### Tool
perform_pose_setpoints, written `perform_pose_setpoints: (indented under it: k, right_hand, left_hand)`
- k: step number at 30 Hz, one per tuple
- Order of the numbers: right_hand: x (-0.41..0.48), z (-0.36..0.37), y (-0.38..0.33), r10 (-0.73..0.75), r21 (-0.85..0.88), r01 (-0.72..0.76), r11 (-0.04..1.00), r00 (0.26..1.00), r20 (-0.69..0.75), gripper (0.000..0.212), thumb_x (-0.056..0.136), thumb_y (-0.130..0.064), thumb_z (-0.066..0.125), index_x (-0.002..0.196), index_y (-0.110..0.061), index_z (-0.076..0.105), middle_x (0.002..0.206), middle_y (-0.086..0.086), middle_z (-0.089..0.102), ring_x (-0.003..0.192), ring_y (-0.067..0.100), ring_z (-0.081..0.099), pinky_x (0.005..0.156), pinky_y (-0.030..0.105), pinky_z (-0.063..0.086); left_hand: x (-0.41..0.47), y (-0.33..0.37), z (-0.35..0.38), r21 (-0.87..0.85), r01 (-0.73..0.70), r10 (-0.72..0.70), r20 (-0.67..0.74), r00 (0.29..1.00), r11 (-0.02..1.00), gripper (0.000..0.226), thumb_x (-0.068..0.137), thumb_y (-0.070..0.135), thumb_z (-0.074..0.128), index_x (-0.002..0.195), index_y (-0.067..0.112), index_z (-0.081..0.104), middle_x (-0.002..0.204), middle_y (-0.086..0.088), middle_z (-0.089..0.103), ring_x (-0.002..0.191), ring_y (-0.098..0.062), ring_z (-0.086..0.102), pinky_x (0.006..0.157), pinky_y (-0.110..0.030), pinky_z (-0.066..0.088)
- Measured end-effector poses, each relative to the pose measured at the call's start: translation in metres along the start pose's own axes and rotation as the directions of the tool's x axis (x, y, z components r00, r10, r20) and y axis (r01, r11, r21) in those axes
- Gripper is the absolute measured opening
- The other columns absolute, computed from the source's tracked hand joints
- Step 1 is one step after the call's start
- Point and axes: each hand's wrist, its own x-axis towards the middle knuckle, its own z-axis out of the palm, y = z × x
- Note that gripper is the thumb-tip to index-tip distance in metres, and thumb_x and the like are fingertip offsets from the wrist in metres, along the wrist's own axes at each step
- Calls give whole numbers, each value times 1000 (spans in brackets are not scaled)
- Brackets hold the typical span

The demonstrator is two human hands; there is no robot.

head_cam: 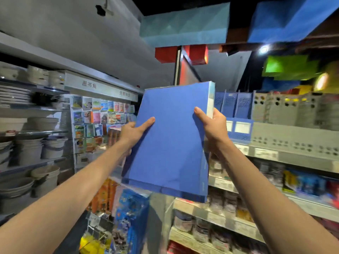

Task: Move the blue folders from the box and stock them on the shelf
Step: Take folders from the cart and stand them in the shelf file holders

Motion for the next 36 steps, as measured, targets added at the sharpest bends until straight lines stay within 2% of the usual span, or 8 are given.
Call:
perform_pose_setpoints:
  k: [3,8,14,20,25,29,32,36]
  right_hand:
    - [12,-45,-24,-62,-14,61,998,993,-96,28,73,-32,77,90,-11,69,93,15,73,82,27,65,84,66,53]
    - [32,-82,-49,-234,-182,190,965,935,-265,36,70,-44,76,80,-12,63,83,13,72,74,18,62,77,56,57]
    - [66,-95,-83,-419,-300,310,902,795,-439,22,80,-22,74,70,-22,55,64,-12,58,57,4,50,62,29,47]
    - [129,-86,-91,-516,-412,328,850,676,-526,18,80,-21,73,72,-16,58,63,-14,57,54,-1,50,60,22,44]
    - [188,-68,-68,-610,-513,358,780,619,-494,16,85,-19,71,85,-5,63,66,-15,55,61,7,52,56,12,38]
    - [242,-53,-40,-666,-578,370,728,583,-466,18,88,-20,68,90,-3,62,68,-13,54,69,-6,51,61,14,38]
    - [270,-45,-23,-680,-616,342,709,561,-472,18,88,-23,68,90,-6,62,77,-4,60,72,11,49,75,32,43]
    - [308,-38,-3,-672,-632,316,708,577,-464,19,87,-25,70,94,-8,64,91,7,70,87,27,63,82,43,53]
  left_hand:
    - [1,22,52,145,-164,161,36,986,976,73,63,72,80,99,12,61,99,-2,70,83,-15,69,78,-34,58]
    - [5,49,114,227,-312,275,177,945,923,79,80,54,78,141,16,47,127,-1,57,120,-19,57,107,-39,45]
    - [19,57,168,162,-444,362,372,855,881,60,88,44,74,141,27,51,126,-3,57,113,-16,58,80,-18,44]
    - [59,48,206,69,-471,383,483,787,880,67,72,72,68,129,40,56,118,1,67,105,-13,66,94,-41,55]
    - [105,40,237,8,-504,430,509,746,864,66,67,78,65,123,44,59,113,6,70,103,-10,67,95,-42,55]
    - [147,36,260,-42,-526,446,589,674,849,62,67,79,66,120,47,61,116,7,69,107,-5,66,96,-40,55]
    - [170,31,273,-101,-525,464,628,625,845,53,77,63,71,125,43,60,114,11,70,103,-3,67,92,-39,58]
    - [199,22,287,-122,-528,474,637,608,840,81,68,70,78,137,39,50,120,14,66,107,-6,65,86,-35,60]
